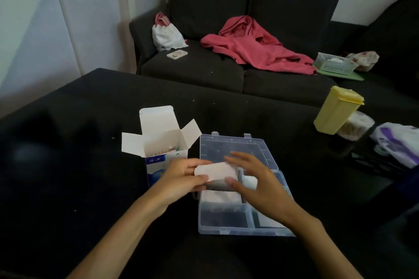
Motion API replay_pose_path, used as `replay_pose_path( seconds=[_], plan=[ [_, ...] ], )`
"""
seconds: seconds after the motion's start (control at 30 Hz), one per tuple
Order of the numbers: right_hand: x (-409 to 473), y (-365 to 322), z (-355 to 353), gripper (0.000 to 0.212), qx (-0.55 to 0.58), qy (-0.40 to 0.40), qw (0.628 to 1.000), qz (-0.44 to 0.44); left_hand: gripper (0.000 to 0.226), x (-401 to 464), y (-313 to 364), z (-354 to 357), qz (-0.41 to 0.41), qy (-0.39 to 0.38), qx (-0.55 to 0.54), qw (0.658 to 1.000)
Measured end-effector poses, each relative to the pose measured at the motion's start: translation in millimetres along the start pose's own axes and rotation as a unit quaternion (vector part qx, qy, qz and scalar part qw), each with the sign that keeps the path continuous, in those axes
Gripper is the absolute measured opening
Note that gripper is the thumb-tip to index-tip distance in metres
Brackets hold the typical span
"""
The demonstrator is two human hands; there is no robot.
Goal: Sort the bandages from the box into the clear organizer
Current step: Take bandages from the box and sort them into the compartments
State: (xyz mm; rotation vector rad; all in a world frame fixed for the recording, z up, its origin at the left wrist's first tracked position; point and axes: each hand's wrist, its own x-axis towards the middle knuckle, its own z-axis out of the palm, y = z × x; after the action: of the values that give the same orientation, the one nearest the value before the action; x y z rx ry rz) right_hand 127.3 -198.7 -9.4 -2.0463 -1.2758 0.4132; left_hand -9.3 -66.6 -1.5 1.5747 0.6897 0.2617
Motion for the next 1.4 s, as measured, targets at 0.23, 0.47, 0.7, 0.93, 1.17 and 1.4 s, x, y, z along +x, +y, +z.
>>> replay_pose_path(
  seconds=[0.23, 0.47, 0.7, 0.93, 1.17, 1.4],
  plan=[
    [2, -12, -5, 0.022, 0.279, 0.068, 0.945, 0.155, 0.026, 5, 5, 10, 0.114, 0.013, 0.021, 0.993],
    [2, -12, -11, 0.021, 0.517, 0.049, 0.807, 0.281, 0.035, 8, 10, 24, 0.166, 0.05, -0.021, 0.985],
    [5, -17, -1, 0.019, 0.502, 0.09, 0.81, 0.291, 0.011, 14, 8, 27, 0.114, 0.087, -0.063, 0.988],
    [4, -22, 10, 0.025, 0.422, 0.17, 0.845, 0.28, 0.005, 16, 7, 30, 0.145, 0.158, -0.033, 0.976],
    [2, -24, 6, 0.028, 0.597, 0.134, 0.713, 0.342, 0.014, 13, 15, 31, 0.138, 0.09, -0.105, 0.981],
    [-1, -16, 4, 0.026, 0.529, 0.128, 0.777, 0.315, 0.03, 17, 31, 32, 0.079, 0.058, -0.122, 0.988]
  ],
)
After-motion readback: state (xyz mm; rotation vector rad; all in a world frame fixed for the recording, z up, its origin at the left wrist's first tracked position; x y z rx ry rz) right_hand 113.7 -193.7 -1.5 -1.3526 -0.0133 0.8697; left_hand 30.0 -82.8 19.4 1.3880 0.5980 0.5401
